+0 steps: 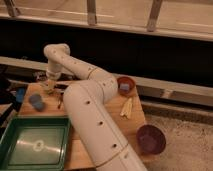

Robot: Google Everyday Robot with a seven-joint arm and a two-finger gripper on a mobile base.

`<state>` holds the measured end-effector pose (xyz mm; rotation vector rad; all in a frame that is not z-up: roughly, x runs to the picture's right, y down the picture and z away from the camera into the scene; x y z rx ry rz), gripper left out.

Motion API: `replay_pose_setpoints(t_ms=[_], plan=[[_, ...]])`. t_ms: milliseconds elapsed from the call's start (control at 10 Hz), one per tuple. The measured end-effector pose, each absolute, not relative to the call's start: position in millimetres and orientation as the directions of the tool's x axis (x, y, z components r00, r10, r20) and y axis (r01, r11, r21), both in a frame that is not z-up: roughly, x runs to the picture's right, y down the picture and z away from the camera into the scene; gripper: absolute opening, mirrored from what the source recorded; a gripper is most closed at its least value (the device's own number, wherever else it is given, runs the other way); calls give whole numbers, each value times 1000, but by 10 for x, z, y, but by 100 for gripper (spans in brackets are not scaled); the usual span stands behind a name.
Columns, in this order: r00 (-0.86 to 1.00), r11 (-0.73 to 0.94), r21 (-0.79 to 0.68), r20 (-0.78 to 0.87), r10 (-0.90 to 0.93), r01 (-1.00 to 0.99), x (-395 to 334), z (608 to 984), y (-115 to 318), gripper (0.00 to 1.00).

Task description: Place brush in paper cup

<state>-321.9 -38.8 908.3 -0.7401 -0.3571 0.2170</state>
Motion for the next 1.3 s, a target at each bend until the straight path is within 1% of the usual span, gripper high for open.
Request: replay_pose_setpoints(t_ms=[100,200,600,900,1100,1300], plan=[[918,721,-689,239,317,-70,-3211,9079,-401,76],[917,724,-686,238,319,-74,-3202,9073,-425,80],[915,735,-672,235,327,-89,-3142,9046,-496,80],[909,759,-641,240,342,-116,-3037,8916,-648,80],[903,795,-586,239,356,-158,-2889,8658,-890,80],[898,817,-541,233,373,-199,-2725,8479,-1060,80]])
